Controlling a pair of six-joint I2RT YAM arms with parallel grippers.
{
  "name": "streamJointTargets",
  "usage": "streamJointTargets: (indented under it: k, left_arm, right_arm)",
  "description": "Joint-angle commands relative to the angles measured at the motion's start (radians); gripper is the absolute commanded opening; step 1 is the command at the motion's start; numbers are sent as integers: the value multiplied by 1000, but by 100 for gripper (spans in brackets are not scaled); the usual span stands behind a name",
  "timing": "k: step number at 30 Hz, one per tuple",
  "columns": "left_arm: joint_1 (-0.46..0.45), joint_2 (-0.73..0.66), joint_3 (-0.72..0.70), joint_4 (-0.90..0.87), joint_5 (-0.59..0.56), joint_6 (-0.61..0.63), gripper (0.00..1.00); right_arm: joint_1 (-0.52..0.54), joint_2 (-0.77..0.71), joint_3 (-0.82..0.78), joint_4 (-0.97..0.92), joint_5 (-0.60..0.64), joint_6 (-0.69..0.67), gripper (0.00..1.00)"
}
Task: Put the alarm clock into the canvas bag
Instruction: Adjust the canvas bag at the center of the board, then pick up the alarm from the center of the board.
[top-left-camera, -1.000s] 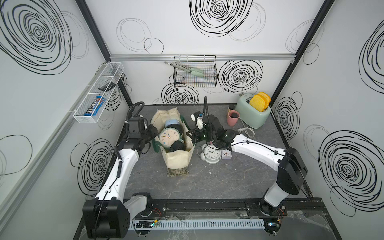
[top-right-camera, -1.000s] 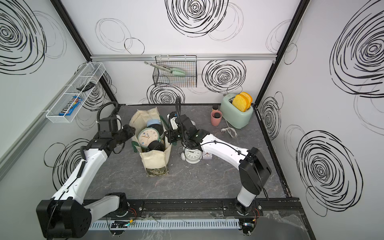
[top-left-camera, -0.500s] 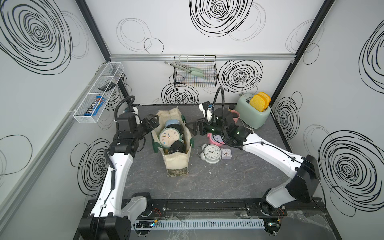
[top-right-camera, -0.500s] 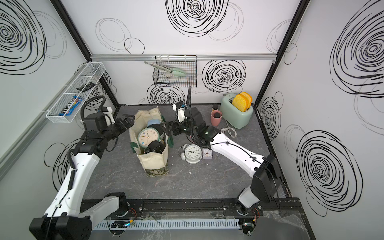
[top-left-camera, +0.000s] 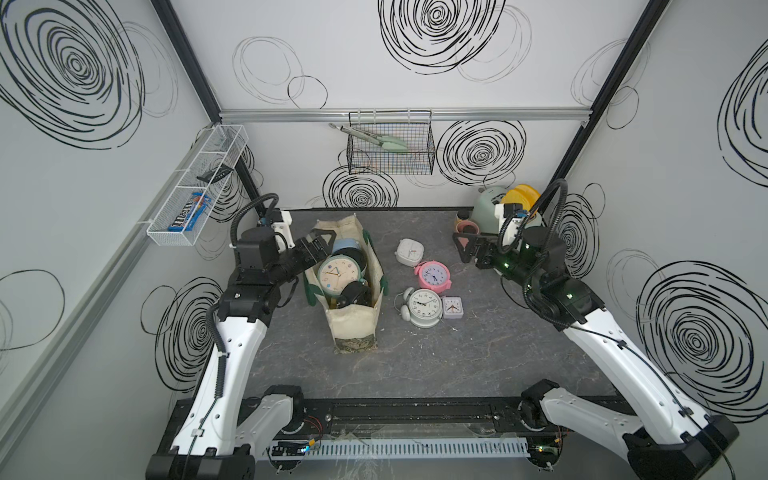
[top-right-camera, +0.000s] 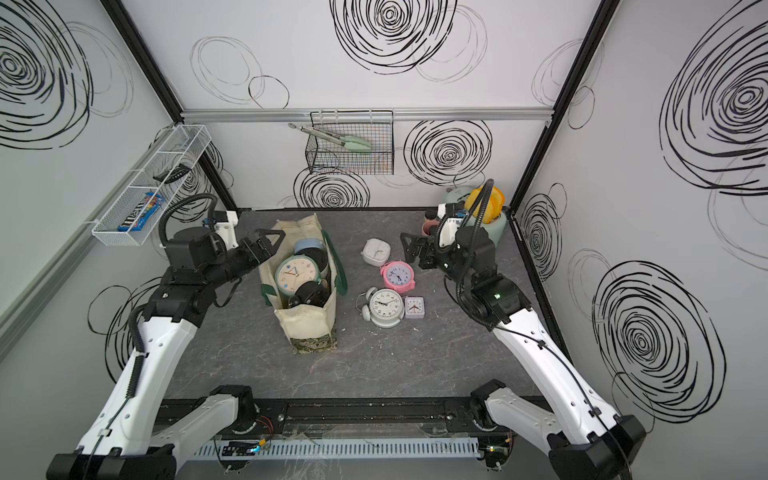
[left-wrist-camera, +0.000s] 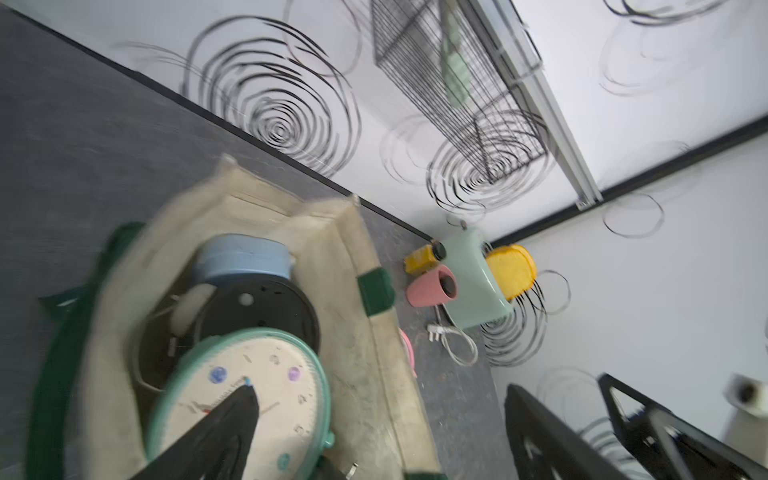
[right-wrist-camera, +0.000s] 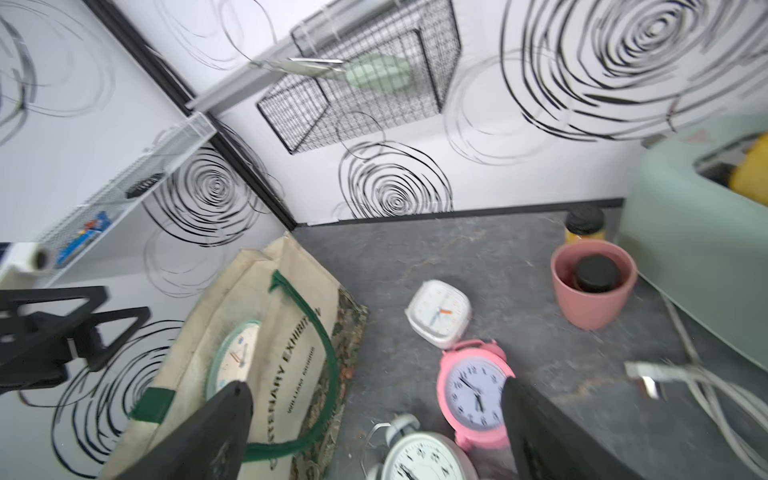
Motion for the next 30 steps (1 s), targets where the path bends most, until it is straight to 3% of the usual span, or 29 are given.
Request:
streamJointTargets:
  k: [1,6,10,13,20,30]
  left_arm:
    - [-171,-43,21,64,83,20,96]
    - [-488,-31,19,11,19,148,96]
    - [-633,-16,-37,-5,-36,236,96]
    - [-675,0,-69,15,-62,297,96]
    - [-683,17,-140,152,-34,309,96]
    - [-674,-20,-182,174,-96,294,96]
  right_arm:
    - [-35,8,-101,-180,8,14,97]
    - [-38,16,-287,-125,-48,33,97]
    - [-29,101,-349,-86,-59,27,97]
    - [-15,187,-351,-65,-57,14,98]
    - [27,417,-262,-96,-27,5,100]
    - [54,497,-238,-68,49,17,92]
